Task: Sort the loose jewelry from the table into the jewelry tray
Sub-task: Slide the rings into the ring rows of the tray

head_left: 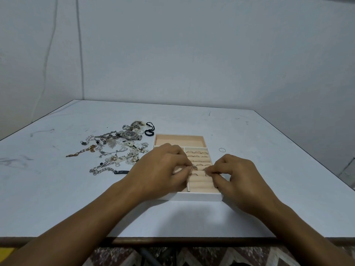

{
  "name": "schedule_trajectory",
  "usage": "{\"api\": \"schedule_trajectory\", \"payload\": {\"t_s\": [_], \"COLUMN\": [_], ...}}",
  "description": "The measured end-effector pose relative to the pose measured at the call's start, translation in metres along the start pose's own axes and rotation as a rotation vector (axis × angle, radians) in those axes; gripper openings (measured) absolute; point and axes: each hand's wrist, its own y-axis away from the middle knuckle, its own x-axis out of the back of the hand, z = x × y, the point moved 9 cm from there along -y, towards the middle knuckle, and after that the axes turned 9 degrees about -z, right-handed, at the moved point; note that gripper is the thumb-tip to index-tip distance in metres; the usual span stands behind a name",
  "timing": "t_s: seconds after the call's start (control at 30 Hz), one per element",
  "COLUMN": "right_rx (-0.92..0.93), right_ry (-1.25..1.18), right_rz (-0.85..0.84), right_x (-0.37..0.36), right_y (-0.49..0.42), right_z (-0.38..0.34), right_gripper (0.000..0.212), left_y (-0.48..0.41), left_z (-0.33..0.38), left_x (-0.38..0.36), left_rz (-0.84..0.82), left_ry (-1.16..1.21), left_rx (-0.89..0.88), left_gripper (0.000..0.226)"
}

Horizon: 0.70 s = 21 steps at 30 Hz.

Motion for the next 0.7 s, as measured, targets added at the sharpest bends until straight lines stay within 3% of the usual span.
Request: {"api": "schedule_trajectory", "payload": {"t_s": [0.47,0.7], "right_rx": [0.015,-0.054], "right_ry": [-0.003,-0.281], "right_rz": [-0.053,0.059], "right_x": [-0.006,0.013], "right_y": [0.003,0.001], "right_z": [0.003,0.022], "right_gripper": [0.025,0.030], "left_y": [-0.009,-0.055], "left_z": [0.007,0.010], "left_x": [0.002,-0.002], "left_rz": [0.047,0.014], "left_ry": [0.018,-0.016], "left_rx": [-0.033,-0.017], "left_gripper": [0.039,0.021]}}
